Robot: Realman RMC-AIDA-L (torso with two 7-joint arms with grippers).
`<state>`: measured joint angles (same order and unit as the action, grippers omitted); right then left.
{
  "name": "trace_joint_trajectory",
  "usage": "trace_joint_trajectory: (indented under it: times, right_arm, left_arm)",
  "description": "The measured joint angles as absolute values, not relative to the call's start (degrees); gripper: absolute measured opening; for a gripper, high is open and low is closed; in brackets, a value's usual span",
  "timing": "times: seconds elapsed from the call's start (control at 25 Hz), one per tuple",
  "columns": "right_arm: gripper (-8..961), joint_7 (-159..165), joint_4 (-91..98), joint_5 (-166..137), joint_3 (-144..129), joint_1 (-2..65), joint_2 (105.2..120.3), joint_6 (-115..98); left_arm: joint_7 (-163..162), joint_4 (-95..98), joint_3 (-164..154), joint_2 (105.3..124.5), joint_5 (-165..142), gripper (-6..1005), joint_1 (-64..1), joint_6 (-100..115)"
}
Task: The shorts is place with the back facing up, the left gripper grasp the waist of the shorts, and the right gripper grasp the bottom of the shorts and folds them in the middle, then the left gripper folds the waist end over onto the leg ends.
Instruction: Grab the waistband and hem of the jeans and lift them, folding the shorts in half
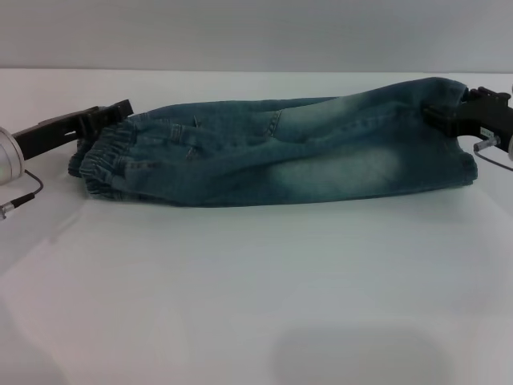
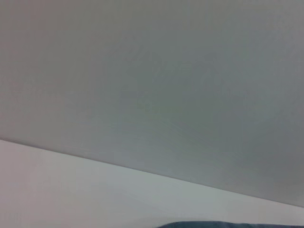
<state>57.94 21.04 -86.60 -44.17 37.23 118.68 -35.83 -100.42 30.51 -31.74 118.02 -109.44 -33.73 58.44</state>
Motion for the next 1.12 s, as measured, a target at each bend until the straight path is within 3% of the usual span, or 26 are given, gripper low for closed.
trace_joint_trajectory:
  times: [0.28, 0.56, 0.72, 1.12]
  right_arm:
    - [639, 79.4, 29.0, -96.2, -48.1, 33.4, 118.55, -39.3]
    - [638, 96.3, 41.9, -103.4, -50.1, 28.3, 118.63, -47.3]
    - [638, 98.5, 47.6, -103.2, -50.1, 25.5, 118.85, -52.9]
    - [638, 97.0, 45.8, -103.2, -50.6, 25.1, 118.82, -54.6]
  left_arm:
    - [-100.6, 30.7, -31.7, 117.87, -109.0, 808, -33.5, 61.5]
    - [-101.0, 30.7, -31.7, 117.85, -108.9, 805, -33.2, 62.6]
    - [-104.5, 31.9, -33.0, 116.89, -110.9, 803, -33.1, 65.6]
    - [-107.1, 41.7, -33.4, 115.98, -108.8, 799, -29.0, 73.9]
